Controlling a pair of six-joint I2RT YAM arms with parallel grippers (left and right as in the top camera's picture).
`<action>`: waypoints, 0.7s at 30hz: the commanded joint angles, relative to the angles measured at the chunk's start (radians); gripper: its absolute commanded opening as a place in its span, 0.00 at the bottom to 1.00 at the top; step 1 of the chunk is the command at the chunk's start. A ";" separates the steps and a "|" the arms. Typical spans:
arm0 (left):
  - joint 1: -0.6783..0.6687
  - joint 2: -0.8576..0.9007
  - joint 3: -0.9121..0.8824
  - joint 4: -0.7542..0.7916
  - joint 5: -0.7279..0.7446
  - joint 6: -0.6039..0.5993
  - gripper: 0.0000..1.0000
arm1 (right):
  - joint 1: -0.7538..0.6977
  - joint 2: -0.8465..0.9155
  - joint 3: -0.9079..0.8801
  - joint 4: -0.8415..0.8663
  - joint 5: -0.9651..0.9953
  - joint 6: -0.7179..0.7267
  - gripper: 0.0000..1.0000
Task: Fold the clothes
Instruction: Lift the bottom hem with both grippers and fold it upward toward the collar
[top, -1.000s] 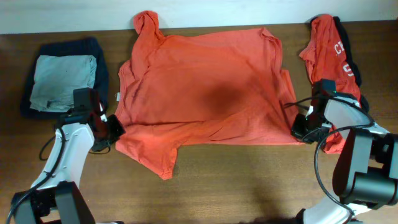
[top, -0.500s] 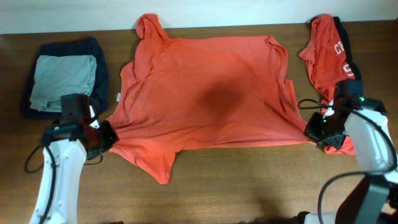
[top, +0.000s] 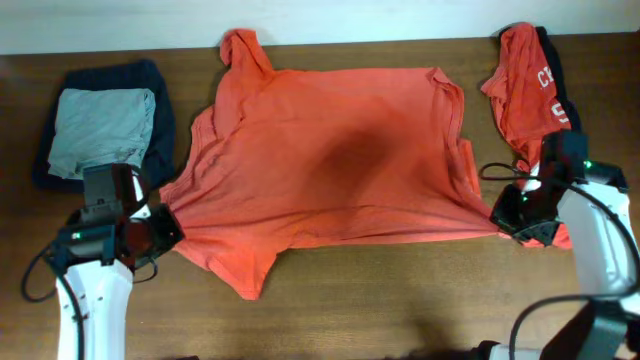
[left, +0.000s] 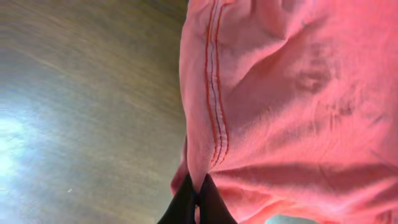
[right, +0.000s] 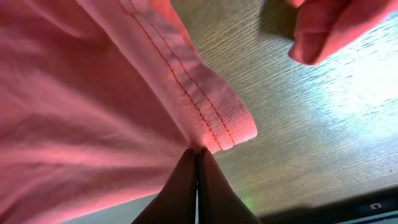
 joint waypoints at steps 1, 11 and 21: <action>0.008 -0.037 0.061 -0.026 -0.050 0.016 0.01 | -0.007 -0.113 -0.002 -0.012 0.002 -0.006 0.04; 0.008 -0.071 0.082 -0.057 -0.049 0.016 0.01 | -0.006 -0.270 -0.003 -0.083 0.001 -0.015 0.04; 0.004 -0.097 0.145 -0.133 -0.042 0.024 0.01 | -0.006 -0.357 -0.003 -0.141 0.002 -0.016 0.04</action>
